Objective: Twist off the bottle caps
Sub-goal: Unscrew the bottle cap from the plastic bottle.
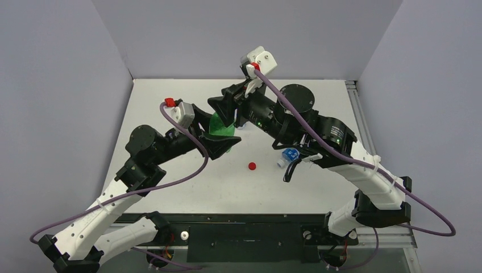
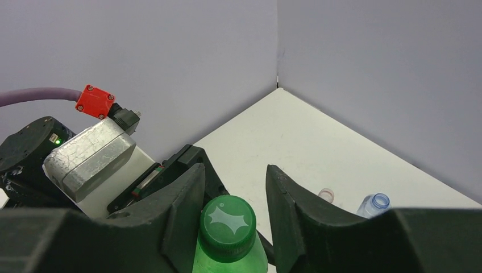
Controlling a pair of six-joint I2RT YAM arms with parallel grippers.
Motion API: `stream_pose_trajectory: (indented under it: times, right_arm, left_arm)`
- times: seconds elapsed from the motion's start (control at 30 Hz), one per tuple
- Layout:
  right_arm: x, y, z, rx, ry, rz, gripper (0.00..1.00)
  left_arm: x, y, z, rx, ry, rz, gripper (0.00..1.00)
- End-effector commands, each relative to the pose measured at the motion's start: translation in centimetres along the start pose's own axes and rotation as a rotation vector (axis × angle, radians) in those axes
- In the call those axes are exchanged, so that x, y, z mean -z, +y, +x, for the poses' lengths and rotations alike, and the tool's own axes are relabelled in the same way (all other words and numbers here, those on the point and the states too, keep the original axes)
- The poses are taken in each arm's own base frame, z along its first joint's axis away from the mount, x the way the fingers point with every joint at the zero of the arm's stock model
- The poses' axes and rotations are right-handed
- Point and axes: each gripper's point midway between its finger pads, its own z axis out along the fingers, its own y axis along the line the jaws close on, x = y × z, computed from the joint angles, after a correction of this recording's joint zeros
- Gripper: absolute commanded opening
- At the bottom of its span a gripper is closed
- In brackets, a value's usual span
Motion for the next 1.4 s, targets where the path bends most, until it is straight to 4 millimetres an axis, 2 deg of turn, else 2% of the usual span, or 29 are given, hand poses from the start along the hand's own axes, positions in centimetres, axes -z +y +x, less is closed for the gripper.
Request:
stream_pose_trajectory:
  times: [0.0,0.13,0.23,0.5,0.63,0.7,0.73,0.9,1.0,1.13,1.23,1.33,1.37]
  right_arm:
    - [0.5,-0.1,-1.9,-0.02,-0.044,0.01,0.38]
    - [0.2,0.2,-1.5,-0.022,-0.031,0.001,0.26]
    - [0.0,0.3,-1.2,-0.022,-0.012,0.002,0.37]
    - [-0.2,-0.5,-1.1,-0.045,-0.012,0.041,0.34]
    - [-0.1,-0.7,-1.2,-0.048,-0.015,0.042,0.21]
    - [0.0,-0.7,-1.5,-0.053,-0.026,0.04,0.11]
    - [0.2,-0.7,-1.6,-0.056,-0.03,0.041,0.02]
    - [0.3,-0.8,-1.3,-0.043,-0.017,0.03,0.0]
    - [0.8,0.7,-1.0,-0.023,0.004,-0.122,0.0]
    - [3.3,3.8,-1.9,-0.054,-0.043,-0.467,0.0]
    - [5.3,5.3,-3.1,-0.034,-0.1,-0.628,0.0]
    - [7.0,7.8,-2.9,-0.011,-0.085,-0.828,0.0]
    - [7.1,8.3,-3.0,-0.007,-0.093,-0.863,0.0]
  left_arm:
    - [0.1,-0.1,-2.2,-0.039,-0.061,-0.011,0.0]
    - [0.1,-0.1,-2.3,-0.028,-0.063,-0.014,0.0]
    - [0.1,0.0,-2.5,-0.022,-0.067,-0.025,0.0]
    - [0.0,0.2,-2.8,-0.022,-0.07,-0.037,0.0]
    - [0.0,0.2,-2.9,-0.021,-0.073,-0.038,0.0]
    - [0.0,0.2,-2.9,-0.016,-0.072,-0.038,0.0]
    - [0.0,0.2,-2.9,-0.015,-0.072,-0.038,0.0]
    - [-0.1,-0.1,-3.2,0.01,-0.076,-0.03,0.0]
    - [0.0,-1.0,-4.0,0.031,-0.088,0.007,0.0]
    - [0.2,-3.5,-5.5,0.082,-0.092,0.12,0.0]
    - [0.6,-5.8,-6.2,0.116,-0.076,0.228,0.0]
    - [0.9,-6.8,-6.7,0.129,-0.069,0.275,0.0]
    - [0.9,-7.1,-6.7,0.136,-0.063,0.289,0.0]
